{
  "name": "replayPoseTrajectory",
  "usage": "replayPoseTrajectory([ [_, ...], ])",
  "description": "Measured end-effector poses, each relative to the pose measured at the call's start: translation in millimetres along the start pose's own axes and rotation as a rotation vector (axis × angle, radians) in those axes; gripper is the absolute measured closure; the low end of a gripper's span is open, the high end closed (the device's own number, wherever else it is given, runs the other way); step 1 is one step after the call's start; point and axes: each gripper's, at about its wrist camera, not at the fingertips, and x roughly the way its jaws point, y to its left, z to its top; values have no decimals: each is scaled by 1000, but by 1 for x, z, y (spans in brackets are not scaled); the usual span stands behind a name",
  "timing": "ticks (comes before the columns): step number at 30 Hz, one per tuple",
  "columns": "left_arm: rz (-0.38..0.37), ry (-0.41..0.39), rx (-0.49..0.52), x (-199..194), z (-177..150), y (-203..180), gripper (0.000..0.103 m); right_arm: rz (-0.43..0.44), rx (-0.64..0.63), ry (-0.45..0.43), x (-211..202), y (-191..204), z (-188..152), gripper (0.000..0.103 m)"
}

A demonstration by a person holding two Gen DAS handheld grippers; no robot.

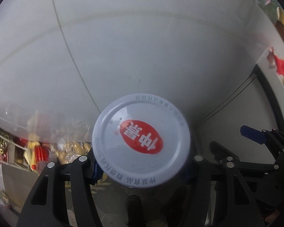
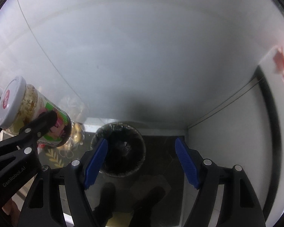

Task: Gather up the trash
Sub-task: 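Lift the jar with the left gripper and carry it over the trash bin, then open the left gripper to drop the jar into the bin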

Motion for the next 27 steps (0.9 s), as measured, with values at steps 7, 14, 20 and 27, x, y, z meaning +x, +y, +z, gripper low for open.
replayPoseTrajectory([
  [7,28,48,-12,62,-25,7,42,-18,3,61,68,-4,-20,31],
  [14,54,136,-11,154,-60,14,42,-46,38,145,143,-16,-49,31],
  [20,74,220,-23,234,-92,17,42,-52,45,196,207,-16,-67,31],
  [27,112,325,0,341,-139,4,42,-45,68,222,241,-16,-84,31],
])
